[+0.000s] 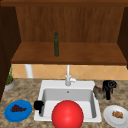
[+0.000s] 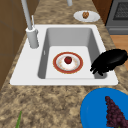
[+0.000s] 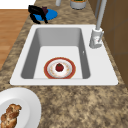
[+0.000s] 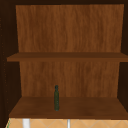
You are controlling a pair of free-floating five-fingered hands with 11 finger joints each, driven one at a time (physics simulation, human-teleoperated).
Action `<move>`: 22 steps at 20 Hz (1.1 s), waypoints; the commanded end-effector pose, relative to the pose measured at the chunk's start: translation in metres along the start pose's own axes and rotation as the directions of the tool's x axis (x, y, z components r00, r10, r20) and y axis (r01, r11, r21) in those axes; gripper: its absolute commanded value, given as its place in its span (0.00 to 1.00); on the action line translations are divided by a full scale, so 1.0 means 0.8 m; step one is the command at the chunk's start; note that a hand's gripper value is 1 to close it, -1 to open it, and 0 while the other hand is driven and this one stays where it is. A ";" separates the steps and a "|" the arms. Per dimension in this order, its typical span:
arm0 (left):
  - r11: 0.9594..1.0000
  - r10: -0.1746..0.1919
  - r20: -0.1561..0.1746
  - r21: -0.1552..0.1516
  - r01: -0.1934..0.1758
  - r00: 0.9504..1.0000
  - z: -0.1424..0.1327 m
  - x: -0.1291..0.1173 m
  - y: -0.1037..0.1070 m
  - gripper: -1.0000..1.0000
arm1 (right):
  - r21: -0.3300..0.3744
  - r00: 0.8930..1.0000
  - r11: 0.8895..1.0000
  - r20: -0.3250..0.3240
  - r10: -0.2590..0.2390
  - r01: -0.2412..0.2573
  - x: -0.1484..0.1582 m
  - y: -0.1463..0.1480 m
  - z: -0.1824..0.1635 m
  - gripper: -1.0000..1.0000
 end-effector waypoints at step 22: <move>1.000 0.000 0.000 0.000 0.000 1.000 0.000 0.000 0.000 0.50 | -0.054 0.998 0.999 0.057 -0.003 0.006 -0.147 0.071 -0.207 1.00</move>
